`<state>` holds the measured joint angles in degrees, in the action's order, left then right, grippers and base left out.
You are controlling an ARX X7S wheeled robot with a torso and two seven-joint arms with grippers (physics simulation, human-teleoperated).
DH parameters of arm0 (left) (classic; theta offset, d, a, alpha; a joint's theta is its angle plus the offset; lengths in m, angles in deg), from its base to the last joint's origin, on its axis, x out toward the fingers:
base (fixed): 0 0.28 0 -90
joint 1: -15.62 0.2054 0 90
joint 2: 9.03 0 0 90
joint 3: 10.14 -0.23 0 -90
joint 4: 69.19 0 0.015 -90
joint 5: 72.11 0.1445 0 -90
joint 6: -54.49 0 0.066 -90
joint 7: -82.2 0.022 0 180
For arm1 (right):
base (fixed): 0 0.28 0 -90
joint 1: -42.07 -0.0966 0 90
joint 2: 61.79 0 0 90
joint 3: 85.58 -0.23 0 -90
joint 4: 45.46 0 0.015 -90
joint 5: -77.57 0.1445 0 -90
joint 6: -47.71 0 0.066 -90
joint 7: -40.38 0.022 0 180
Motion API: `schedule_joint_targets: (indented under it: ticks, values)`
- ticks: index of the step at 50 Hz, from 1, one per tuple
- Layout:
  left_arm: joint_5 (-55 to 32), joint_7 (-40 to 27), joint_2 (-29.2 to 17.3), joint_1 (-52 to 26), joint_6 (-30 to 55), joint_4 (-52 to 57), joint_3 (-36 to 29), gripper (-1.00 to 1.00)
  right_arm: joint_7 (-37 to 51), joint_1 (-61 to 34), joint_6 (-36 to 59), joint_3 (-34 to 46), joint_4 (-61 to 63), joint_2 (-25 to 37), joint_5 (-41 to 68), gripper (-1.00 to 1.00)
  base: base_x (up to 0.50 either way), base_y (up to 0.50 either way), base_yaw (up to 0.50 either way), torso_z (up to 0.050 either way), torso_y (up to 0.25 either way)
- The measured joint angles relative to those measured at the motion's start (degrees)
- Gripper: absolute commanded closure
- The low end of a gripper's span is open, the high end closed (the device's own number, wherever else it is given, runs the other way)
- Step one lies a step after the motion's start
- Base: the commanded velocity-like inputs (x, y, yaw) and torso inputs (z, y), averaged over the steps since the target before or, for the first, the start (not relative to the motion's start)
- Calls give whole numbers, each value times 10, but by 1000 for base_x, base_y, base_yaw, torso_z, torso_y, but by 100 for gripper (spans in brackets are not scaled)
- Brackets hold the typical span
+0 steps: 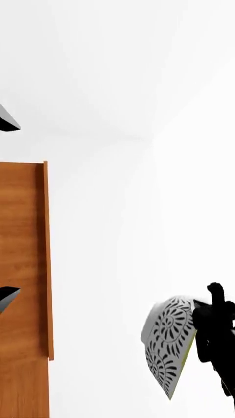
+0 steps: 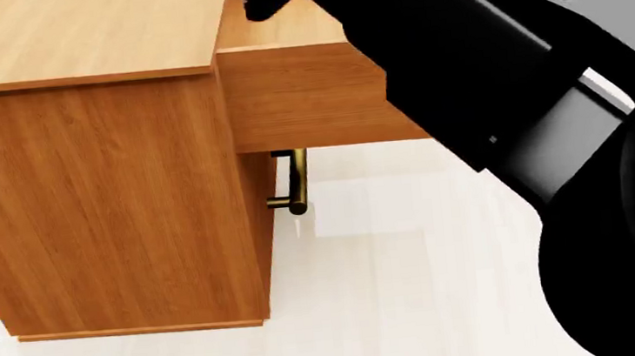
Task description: Put the bowl on top of the cabinet.
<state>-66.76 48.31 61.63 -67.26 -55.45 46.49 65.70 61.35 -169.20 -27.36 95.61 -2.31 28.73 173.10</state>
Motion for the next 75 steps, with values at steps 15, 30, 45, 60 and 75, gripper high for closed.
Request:
schedule_joint_targets:
  ticks: [15,30,45,60,75]
  values:
    - [-3,-4,-3,-2,-2,-1,0,-100,-1,60,38,-4,91,-1,-59,100,0,0,0,0,1]
    - [-7,-7,-6,-2,-2,-2,-1,-100,-19,104,39,-7,126,0,-114,100,0,0,0,0,0]
    - [-13,-11,-9,-5,0,-2,2,-100,-51,143,62,-9,165,-1,-166,100,0,0,0,0,1]
    - [-12,-13,-11,-5,-2,-4,-2,-100,-79,153,86,-27,164,-5,-216,100,0,0,0,0,0]
    - [-11,-16,-13,-5,-3,-6,-6,-100,-94,144,99,-23,144,-3,-234,-100,0,0,0,0,0]
